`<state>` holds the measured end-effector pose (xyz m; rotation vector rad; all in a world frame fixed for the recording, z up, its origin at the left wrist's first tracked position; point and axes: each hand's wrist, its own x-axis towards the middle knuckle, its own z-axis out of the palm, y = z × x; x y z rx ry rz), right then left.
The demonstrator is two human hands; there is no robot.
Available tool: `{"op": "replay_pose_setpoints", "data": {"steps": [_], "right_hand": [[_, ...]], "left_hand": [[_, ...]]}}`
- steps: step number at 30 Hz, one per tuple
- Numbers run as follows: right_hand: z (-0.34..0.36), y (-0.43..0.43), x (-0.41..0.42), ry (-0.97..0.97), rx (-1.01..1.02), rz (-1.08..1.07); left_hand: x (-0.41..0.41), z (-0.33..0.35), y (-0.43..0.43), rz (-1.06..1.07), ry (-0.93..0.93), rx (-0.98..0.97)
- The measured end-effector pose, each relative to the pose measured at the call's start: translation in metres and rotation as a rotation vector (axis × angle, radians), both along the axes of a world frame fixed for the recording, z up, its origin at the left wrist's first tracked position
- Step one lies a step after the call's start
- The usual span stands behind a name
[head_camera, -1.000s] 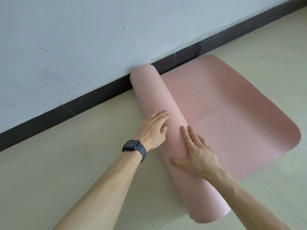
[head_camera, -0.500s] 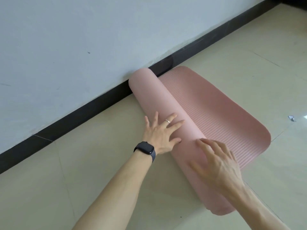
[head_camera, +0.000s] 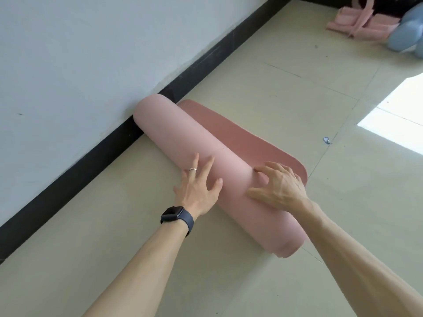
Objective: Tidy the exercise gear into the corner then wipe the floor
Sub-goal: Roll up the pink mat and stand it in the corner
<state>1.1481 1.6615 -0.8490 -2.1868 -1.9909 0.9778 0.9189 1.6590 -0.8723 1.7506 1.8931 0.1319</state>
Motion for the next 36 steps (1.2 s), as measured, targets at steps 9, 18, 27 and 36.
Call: {"op": "replay_pose_setpoints", "data": {"steps": [9,18,27,36], "right_hand": [[-0.003,0.034,0.038,-0.106,0.228,-0.218],[-0.008,0.090,0.051,0.246,-0.386,-0.168],[-0.028,0.094,0.067,0.313,-0.306,-0.201],[-0.019,0.076,0.031,0.048,-0.302,-0.018]], "left_hand": [[0.032,0.011,0.048,-0.081,-0.153,0.118],[0.044,0.018,0.090,-0.304,0.306,0.076],[0.060,0.008,0.101,-0.280,0.279,0.116],[0.042,0.005,0.082,-0.233,0.276,0.120]]}}
